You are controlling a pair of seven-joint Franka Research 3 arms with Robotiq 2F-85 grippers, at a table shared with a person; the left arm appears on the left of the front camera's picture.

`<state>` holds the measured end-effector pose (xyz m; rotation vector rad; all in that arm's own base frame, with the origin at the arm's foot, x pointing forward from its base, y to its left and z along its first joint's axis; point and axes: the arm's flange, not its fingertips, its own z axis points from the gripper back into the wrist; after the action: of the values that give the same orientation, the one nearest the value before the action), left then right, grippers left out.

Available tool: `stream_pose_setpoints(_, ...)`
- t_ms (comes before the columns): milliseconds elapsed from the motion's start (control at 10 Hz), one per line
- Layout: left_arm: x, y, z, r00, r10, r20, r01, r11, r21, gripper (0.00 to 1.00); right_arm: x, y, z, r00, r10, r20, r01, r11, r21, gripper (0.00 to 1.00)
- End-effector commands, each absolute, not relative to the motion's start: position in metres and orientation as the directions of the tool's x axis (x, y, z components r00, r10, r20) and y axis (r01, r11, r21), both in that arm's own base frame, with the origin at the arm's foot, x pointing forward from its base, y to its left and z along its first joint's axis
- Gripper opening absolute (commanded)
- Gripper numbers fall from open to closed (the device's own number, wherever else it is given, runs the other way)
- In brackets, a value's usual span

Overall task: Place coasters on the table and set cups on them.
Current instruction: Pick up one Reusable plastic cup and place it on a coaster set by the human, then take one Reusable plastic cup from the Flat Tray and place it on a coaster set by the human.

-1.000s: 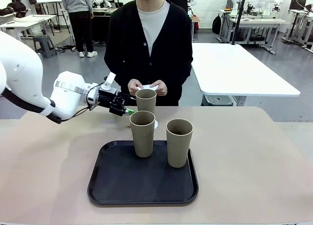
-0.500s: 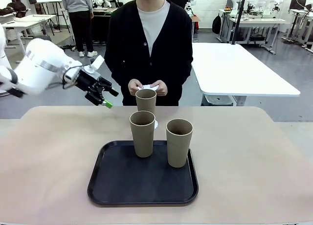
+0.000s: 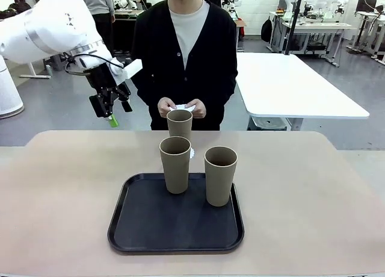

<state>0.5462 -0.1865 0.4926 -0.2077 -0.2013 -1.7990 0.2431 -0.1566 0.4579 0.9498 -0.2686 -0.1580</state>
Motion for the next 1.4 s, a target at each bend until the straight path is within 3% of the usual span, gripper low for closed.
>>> stream_pose_setpoints(0, 0.529, -0.189, 0.498, -0.111, -0.978, 0.177, 0.994, -0.108, 0.026, 1.0, 0.244, -0.158, 0.458, 0.954, -0.246, 0.171, -0.005, 0.558, 0.83, 1.0)
stream_pose_setpoints(100, 0.527, -0.189, 0.498, -0.118, -0.965, 0.235, 0.992, -0.101, 0.08, 1.0, 0.244, -0.158, 0.458, 0.954, -0.246, 0.171, -0.005, 0.558, 0.83, 1.0)
stream_pose_setpoints(200, 0.538, -0.189, 0.5, -0.19, -0.96, 0.207, 0.982, -0.189, 0.025, 1.0, 0.244, -0.158, 0.458, 0.954, -0.246, 0.171, -0.005, 0.558, 0.83, 1.0)
stream_pose_setpoints(800, 0.535, -0.19, 0.497, -0.17, -0.964, 0.203, 0.985, -0.168, 0.026, 1.0, 0.244, -0.158, 0.458, 0.954, -0.246, 0.171, -0.005, 0.558, 0.83, 1.0)
stream_pose_setpoints(900, 0.545, -0.19, 0.508, 0.009, -0.998, 0.067, 0.993, 0.017, 0.117, 1.0, 0.244, -0.158, 0.458, 0.954, -0.246, 0.171, -0.005, 0.558, 0.83, 1.0)
stream_pose_setpoints(1000, 0.524, -0.178, 0.517, 0.305, -0.951, 0.055, 0.917, 0.309, 0.251, 1.0, 0.244, -0.158, 0.458, 0.954, -0.246, 0.171, -0.005, 0.558, 0.83, 1.0)
stream_pose_setpoints(1100, 0.505, -0.162, 0.53, 0.515, -0.856, 0.049, 0.803, 0.502, 0.321, 1.0, 0.244, -0.158, 0.458, 0.954, -0.246, 0.171, -0.005, 0.558, 0.83, 1.0)
stream_pose_setpoints(1300, 0.459, -0.141, 0.534, 0.769, -0.639, 0.014, 0.623, 0.754, 0.206, 1.0, 0.244, -0.158, 0.458, 0.954, -0.246, 0.171, -0.005, 0.558, 0.83, 1.0)
